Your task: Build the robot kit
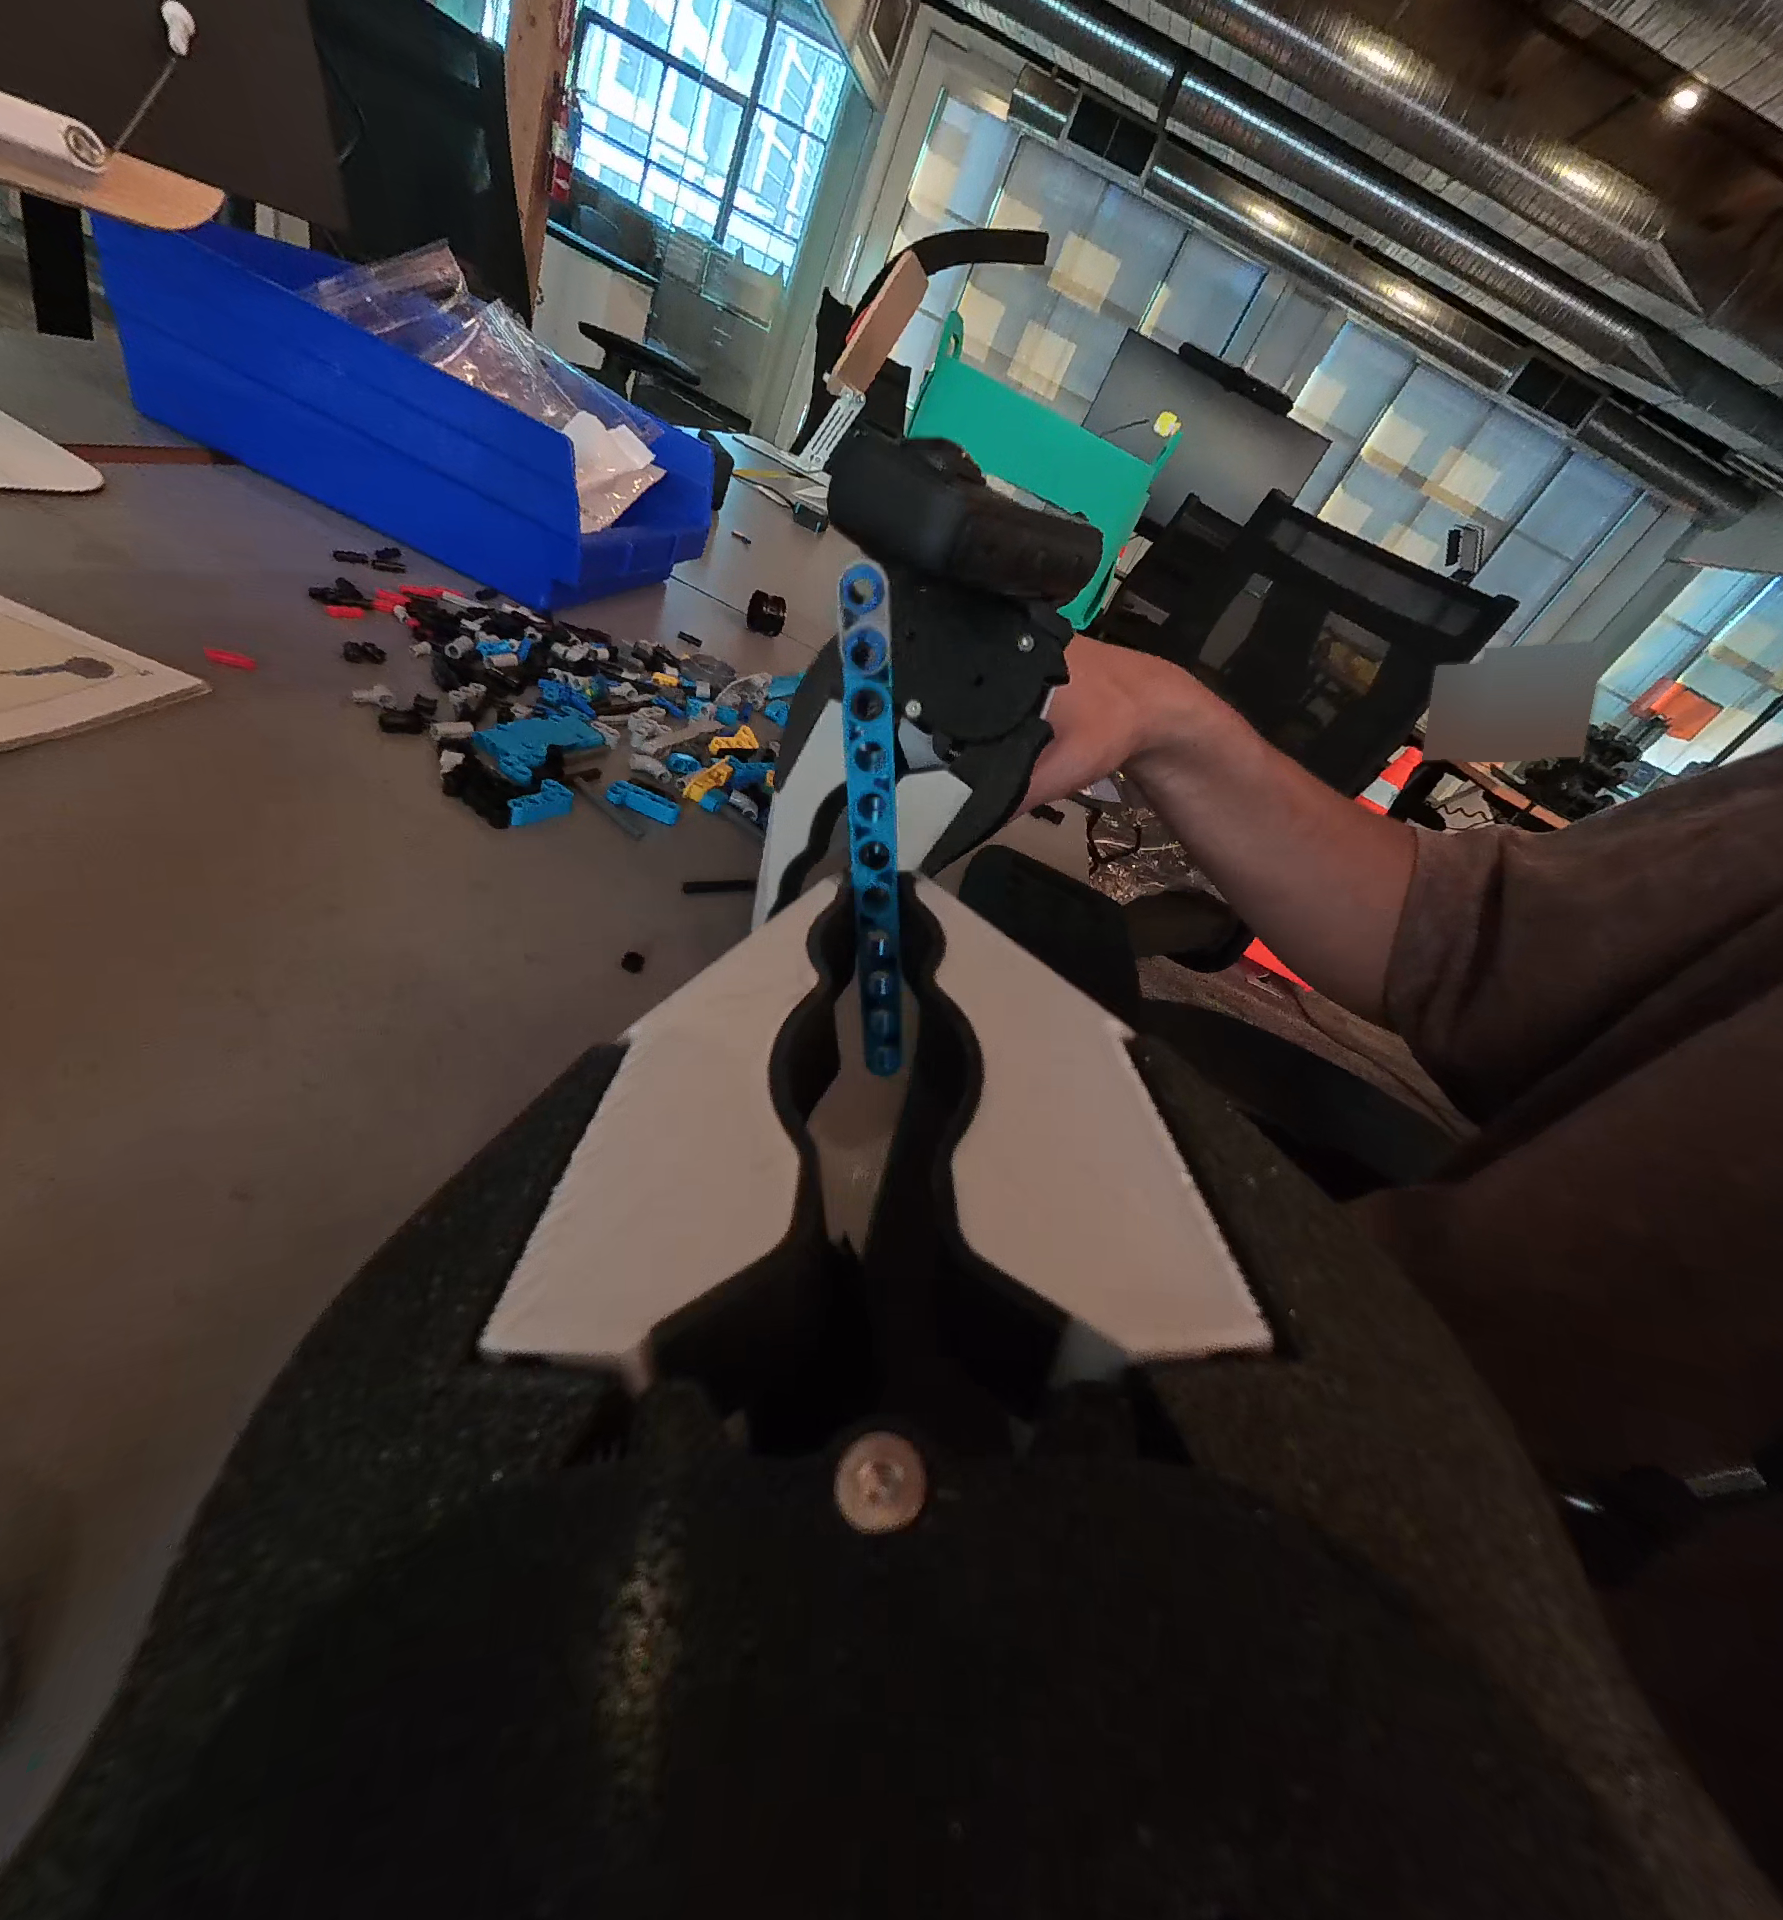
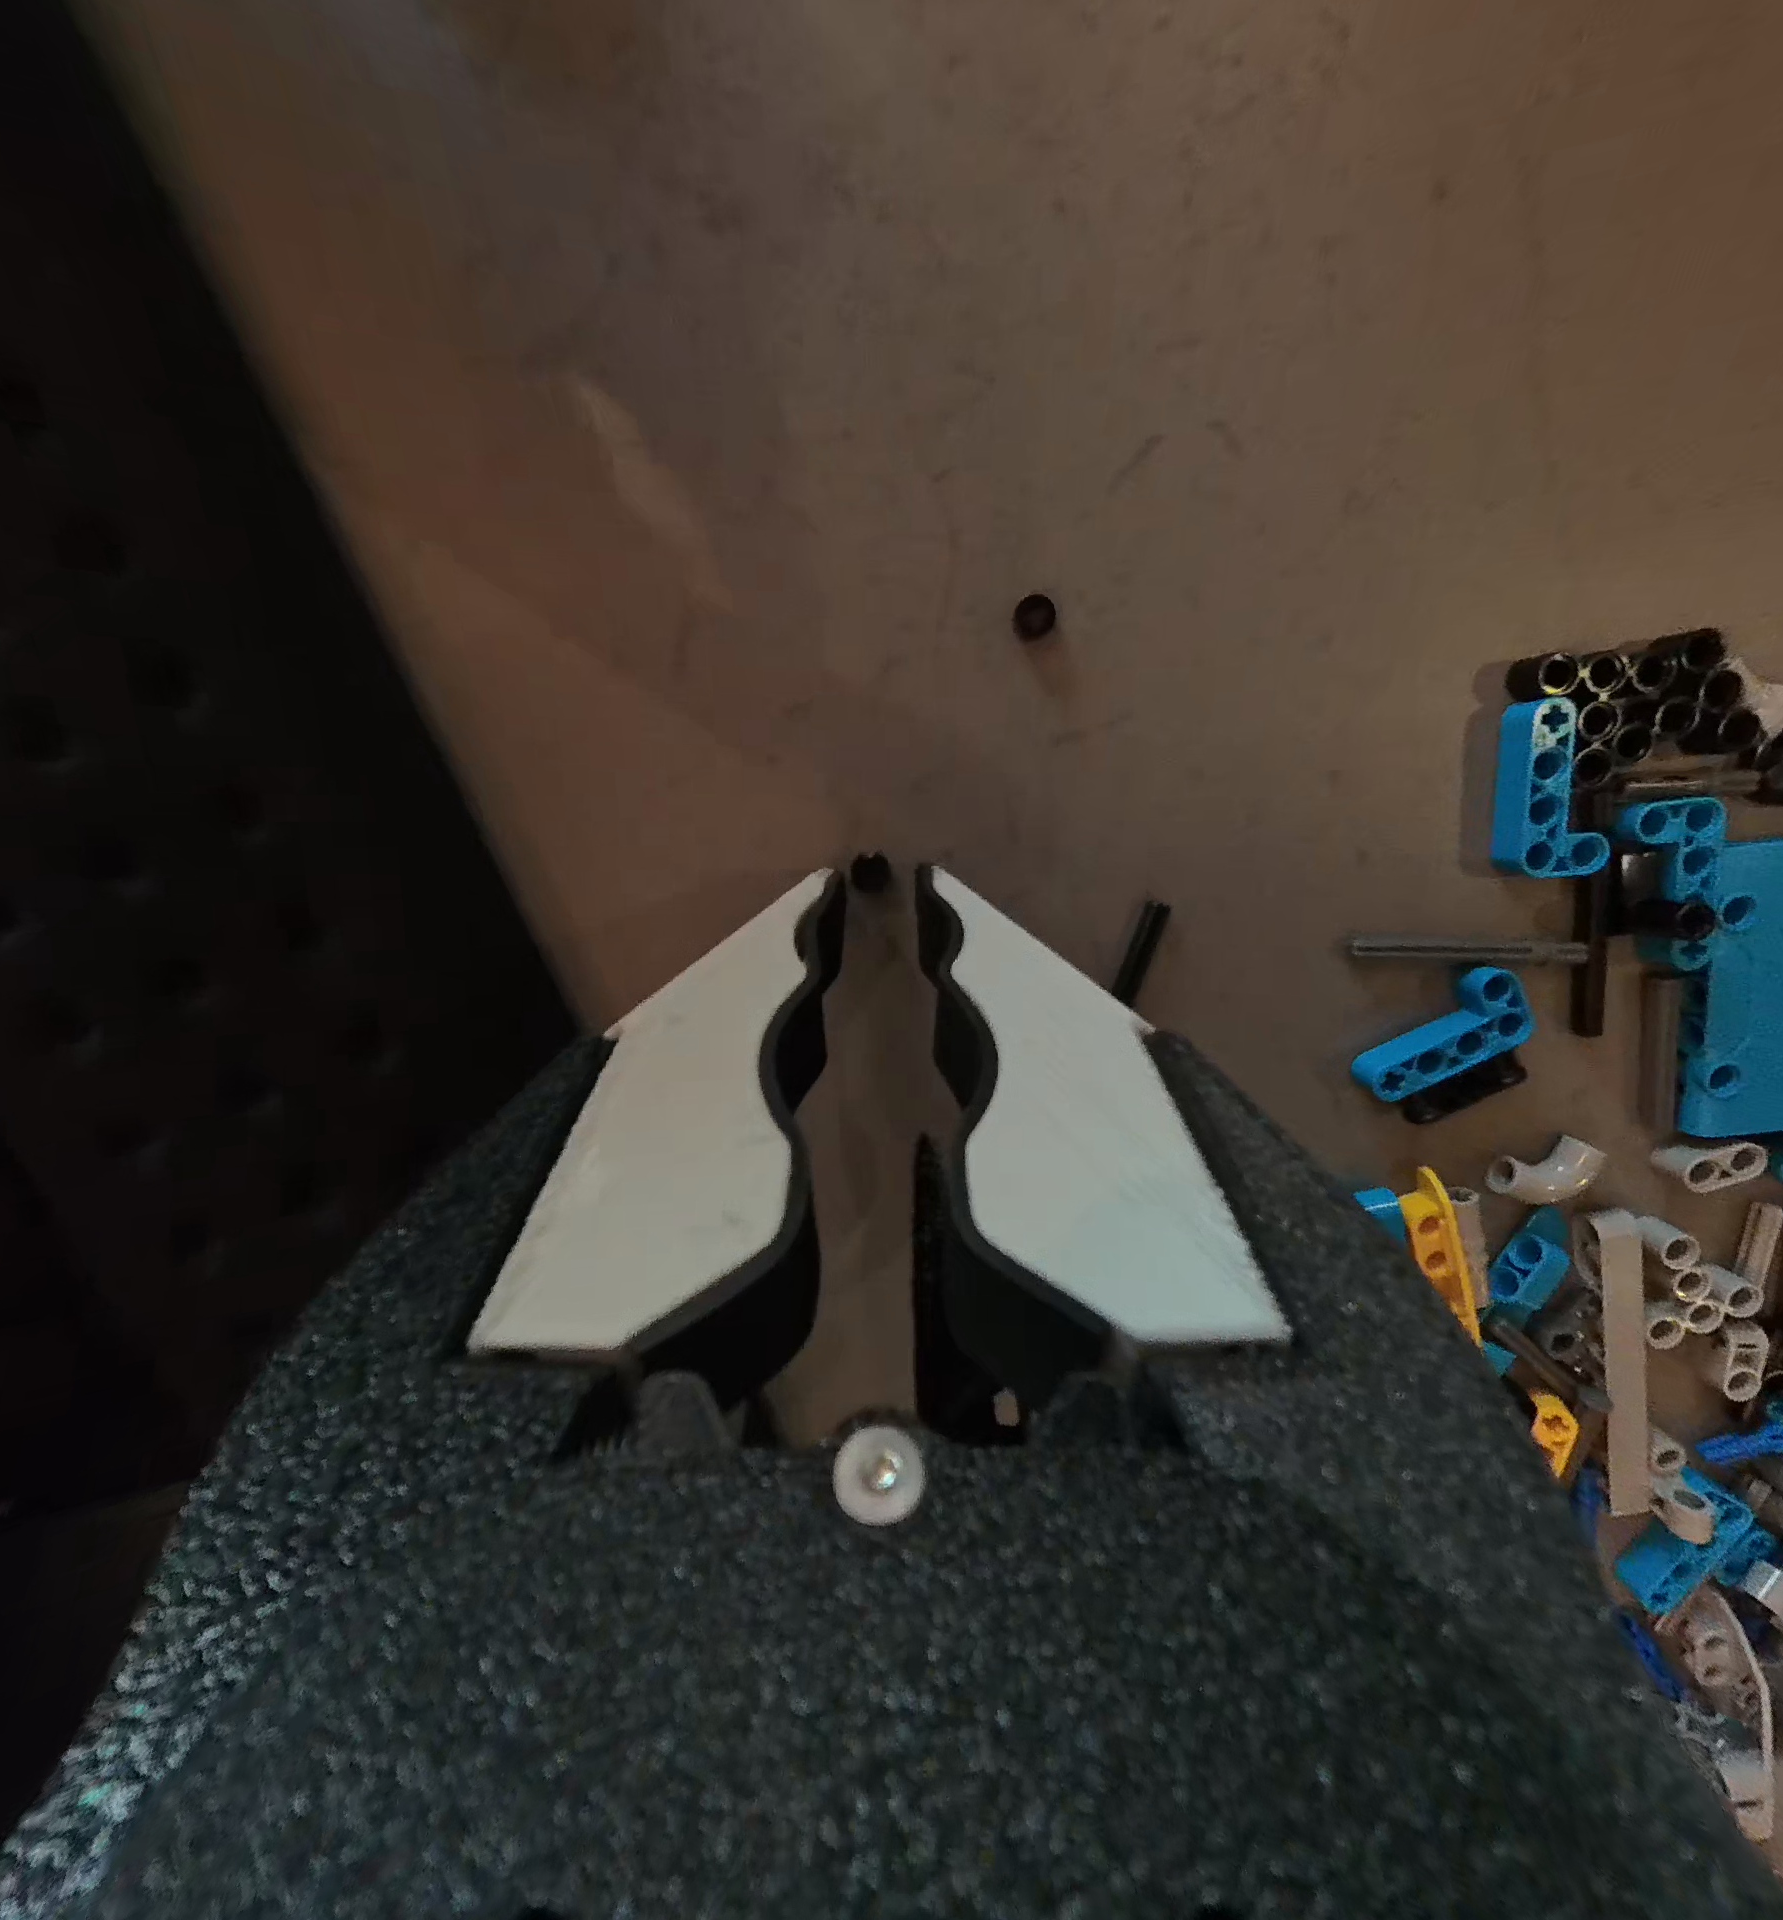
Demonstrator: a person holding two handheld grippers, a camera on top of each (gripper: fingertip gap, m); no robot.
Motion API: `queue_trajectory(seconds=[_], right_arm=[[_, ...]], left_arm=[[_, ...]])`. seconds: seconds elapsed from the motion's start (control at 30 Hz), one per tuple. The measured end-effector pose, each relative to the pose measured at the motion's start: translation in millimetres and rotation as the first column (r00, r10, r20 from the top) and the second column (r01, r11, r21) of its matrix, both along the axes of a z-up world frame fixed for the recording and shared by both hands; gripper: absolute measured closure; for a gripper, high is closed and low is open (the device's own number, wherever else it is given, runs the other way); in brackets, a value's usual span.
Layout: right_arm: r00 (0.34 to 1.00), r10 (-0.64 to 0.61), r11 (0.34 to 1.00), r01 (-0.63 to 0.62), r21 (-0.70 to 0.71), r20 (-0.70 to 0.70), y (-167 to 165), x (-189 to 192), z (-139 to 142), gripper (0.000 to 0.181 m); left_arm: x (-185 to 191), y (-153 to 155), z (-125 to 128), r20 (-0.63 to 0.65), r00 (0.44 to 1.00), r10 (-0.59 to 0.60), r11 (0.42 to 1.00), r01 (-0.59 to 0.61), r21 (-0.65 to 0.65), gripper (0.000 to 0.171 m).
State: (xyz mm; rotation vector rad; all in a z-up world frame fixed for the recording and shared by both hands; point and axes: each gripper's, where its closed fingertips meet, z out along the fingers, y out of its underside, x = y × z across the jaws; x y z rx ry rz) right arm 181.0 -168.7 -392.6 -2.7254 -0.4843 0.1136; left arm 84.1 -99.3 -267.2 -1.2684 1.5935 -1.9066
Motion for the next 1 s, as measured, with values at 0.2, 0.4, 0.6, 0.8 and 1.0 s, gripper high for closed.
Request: queue_trajectory(seconds=[0.2, 0.4, 0.6, 0.8, 1.0], right_arm=[[0.999, 0.040, 0.998, -0.039, 0.045, -0.014, 4.1, -1.1, 7.5, 0.175], [0.914, 0.154, 0.861, 0.063, 0.505, -0.376, 49.4, -36.0, 87.7, 0.175], [0.697, 0.369, 0.684, 0.245, 0.687, -0.615, 71.9, -61.7, 147.8, 0.177], [0.628, 0.392, 0.663, 0.315, 0.679, -0.673, 76.9, -60.2, 150.0, 0.176], [0.621, 0.368, 0.681, 0.326, 0.656, -0.692, 82.8, -61.9, 143.8, 0.176]], left_arm=[[17.6, -4.5, 2.7, 0.017, 1.000, -0.005, 1.000, 0.006, -0.007, 0.165], [24.0, 1.8, 17.5, 0.092, 0.995, -0.032, 0.986, 0.046, -0.159, 0.165], [18.0, 14.7, 24.4, 0.110, 0.993, -0.040, 0.960, 0.069, -0.270, 0.165], [20.5, 16.5, 21.8, 0.099, 0.995, -0.029, 0.959, 0.056, -0.279, 0.165], [21.3, 21.0, 23.3, 0.100, 0.995, -0.027, 0.945, 0.058, -0.321, 0.165]])
